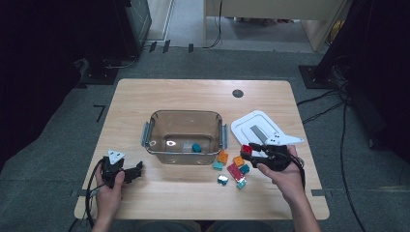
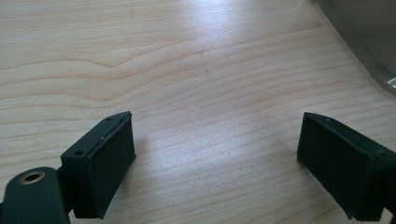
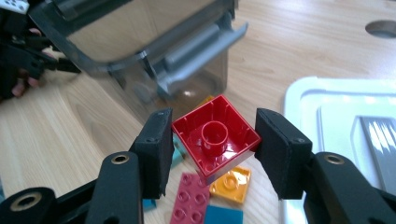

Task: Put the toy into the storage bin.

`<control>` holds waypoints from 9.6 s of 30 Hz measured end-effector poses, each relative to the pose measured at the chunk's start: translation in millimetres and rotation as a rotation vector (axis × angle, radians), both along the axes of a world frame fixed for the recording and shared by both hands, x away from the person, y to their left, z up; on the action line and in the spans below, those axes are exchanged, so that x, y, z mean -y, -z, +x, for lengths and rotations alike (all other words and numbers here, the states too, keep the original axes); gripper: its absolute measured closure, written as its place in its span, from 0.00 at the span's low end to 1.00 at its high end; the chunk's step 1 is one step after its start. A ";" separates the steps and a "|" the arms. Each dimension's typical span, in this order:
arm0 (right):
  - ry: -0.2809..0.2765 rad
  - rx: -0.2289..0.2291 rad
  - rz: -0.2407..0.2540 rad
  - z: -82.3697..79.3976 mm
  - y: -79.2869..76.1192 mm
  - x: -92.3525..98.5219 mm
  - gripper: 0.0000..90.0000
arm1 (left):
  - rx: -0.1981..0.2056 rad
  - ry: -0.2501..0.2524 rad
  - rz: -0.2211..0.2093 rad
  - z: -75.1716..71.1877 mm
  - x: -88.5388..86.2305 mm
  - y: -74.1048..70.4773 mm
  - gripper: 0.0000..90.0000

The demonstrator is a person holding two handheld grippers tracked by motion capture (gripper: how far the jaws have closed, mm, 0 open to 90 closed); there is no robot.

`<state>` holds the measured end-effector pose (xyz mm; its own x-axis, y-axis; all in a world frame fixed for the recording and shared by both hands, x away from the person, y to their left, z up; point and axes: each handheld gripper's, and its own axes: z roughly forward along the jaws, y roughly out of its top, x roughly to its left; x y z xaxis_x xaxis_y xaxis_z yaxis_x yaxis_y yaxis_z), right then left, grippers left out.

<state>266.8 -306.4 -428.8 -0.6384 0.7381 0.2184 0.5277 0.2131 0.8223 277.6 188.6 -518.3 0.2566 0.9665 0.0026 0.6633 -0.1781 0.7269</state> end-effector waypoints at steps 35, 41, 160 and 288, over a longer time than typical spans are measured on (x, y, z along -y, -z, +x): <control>-0.135 0.008 -0.070 57.6 -48.9 -99.6 0.54 | 0.001 0.000 0.000 0.1 0.0 0.1 0.12; -0.133 -0.019 -0.125 68.3 -43.2 -119.3 0.54 | 0.001 0.000 0.000 0.1 0.0 0.0 0.12; -0.093 -0.064 -0.047 -5.8 52.5 -24.1 0.76 | 0.000 -0.001 0.000 0.1 0.1 -0.1 0.12; -0.004 0.007 -0.077 54.7 -48.4 -56.2 0.17 | 0.001 -0.002 -0.001 0.2 0.1 0.0 0.12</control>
<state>321.4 -250.2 -380.4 -0.6430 0.7496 0.1567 0.5206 0.2778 0.8073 277.7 188.4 -518.3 0.2551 0.9669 0.0021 0.6631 -0.1765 0.7274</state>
